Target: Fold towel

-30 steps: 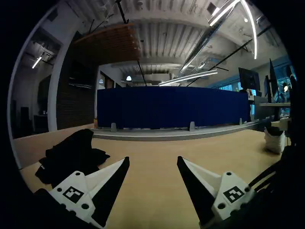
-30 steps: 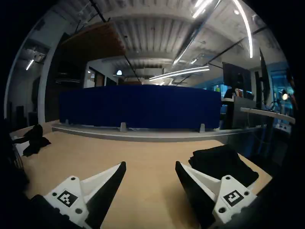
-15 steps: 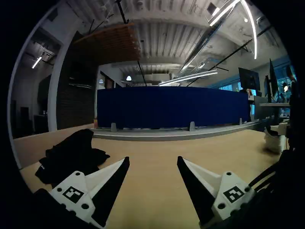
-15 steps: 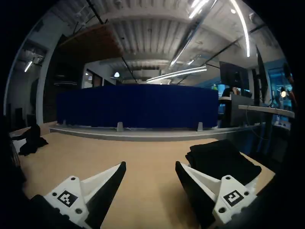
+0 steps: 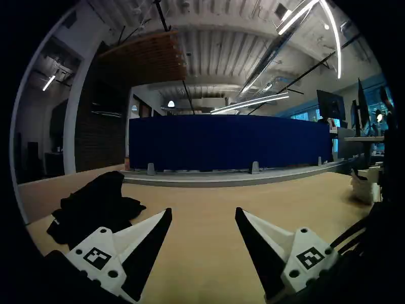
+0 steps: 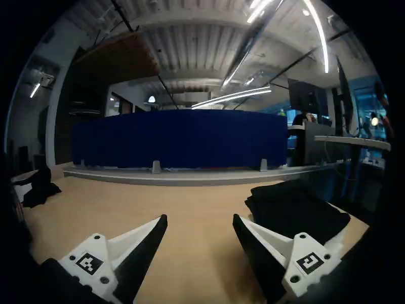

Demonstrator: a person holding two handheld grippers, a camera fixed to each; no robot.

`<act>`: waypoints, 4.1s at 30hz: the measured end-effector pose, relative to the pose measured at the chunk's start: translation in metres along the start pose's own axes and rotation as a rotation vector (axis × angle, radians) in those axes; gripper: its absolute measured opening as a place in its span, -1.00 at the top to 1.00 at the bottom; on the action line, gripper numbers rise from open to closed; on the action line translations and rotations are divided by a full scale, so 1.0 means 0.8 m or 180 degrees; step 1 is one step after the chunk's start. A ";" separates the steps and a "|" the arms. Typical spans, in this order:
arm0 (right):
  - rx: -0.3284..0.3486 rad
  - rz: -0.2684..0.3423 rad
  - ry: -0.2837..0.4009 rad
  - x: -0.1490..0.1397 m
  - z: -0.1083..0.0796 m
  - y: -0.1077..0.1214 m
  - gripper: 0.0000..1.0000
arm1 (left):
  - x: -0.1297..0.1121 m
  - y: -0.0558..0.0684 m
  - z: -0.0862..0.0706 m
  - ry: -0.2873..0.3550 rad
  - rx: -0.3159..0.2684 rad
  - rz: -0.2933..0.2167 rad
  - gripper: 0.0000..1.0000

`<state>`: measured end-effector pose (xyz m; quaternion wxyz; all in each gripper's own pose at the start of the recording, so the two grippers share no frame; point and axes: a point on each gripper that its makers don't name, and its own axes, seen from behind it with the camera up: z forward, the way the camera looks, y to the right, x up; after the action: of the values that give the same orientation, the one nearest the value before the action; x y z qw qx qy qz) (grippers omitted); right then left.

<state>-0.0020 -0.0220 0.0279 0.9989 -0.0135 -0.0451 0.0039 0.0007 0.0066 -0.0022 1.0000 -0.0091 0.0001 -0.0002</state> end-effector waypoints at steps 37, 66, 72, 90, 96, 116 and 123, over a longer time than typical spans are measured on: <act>0.0053 -0.0026 0.0289 0.003 -0.030 0.029 -1.00 | 0.000 0.000 0.000 0.0000 -0.0001 -0.0001 -0.86; 0.0057 -0.0025 0.0286 0.002 -0.031 0.031 -1.00 | 0.000 0.000 0.001 0.0000 -0.0001 -0.0001 -0.86; 0.0057 -0.0026 0.0286 0.001 -0.031 0.031 -1.00 | 0.000 0.000 0.000 0.0000 -0.0001 0.0000 -0.85; 0.0057 -0.0026 0.0286 0.001 -0.032 0.031 -1.00 | 0.000 0.000 -0.001 -0.0001 0.0000 -0.0001 -0.86; 0.0056 -0.0025 0.0286 0.002 -0.032 0.031 -1.00 | 0.000 -0.001 -0.001 0.0000 0.0000 0.0000 -0.85; 0.0057 -0.0025 0.0286 0.001 -0.031 0.031 -1.00 | 0.000 0.000 -0.001 0.0000 -0.0001 -0.0001 -0.86; 0.0057 -0.0025 0.0286 0.001 -0.031 0.031 -1.00 | 0.000 0.000 -0.001 -0.0001 0.0000 0.0000 -0.85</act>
<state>0.0011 0.0021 0.0026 1.0000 -0.0046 -0.0001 -0.0002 0.0010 0.0064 -0.0028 1.0000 -0.0092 0.0000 -0.0002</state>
